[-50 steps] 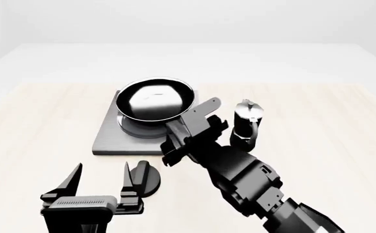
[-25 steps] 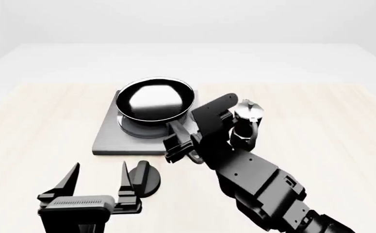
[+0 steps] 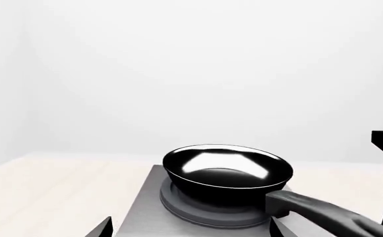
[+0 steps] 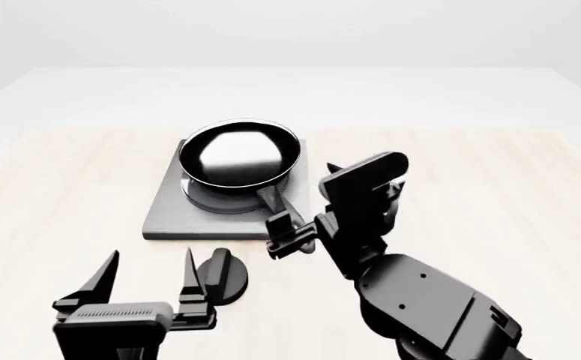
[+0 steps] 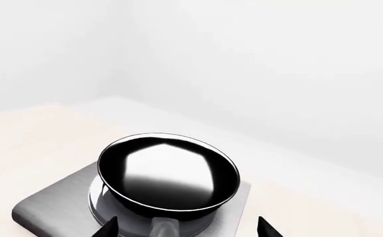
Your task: Put the frying pan on the stove.
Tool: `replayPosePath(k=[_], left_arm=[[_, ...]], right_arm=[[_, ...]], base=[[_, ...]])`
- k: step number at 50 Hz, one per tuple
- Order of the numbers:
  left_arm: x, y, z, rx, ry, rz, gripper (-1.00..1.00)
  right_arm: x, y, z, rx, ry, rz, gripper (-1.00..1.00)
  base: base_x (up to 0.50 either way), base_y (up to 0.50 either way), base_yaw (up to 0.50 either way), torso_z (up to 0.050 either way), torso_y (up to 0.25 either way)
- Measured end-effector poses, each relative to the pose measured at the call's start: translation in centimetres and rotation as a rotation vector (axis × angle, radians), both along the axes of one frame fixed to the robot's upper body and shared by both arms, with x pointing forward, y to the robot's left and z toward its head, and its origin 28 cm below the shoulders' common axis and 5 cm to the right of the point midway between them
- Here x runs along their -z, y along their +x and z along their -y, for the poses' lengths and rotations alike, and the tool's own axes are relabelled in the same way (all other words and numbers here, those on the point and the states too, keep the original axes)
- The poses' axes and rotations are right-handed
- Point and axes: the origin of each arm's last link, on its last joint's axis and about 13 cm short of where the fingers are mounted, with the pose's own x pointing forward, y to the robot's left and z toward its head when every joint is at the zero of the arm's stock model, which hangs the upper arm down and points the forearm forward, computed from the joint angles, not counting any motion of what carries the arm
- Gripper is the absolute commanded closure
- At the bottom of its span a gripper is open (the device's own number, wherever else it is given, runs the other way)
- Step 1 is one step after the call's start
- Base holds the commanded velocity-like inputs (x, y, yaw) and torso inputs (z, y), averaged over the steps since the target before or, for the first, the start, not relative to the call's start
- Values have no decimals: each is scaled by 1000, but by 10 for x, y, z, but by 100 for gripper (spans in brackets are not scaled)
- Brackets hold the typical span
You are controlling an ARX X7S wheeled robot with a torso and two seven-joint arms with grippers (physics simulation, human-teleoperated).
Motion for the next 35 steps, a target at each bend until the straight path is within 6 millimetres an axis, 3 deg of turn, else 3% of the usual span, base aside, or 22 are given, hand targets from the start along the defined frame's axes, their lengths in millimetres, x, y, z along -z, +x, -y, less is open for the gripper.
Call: replayPosePath(k=[35], left_arm=[[-17, -15, 0, 9, 16, 56, -100]], right_arm=[[-13, -76, 21, 114, 55, 213, -100]], base=[[0, 0, 0, 0, 0]])
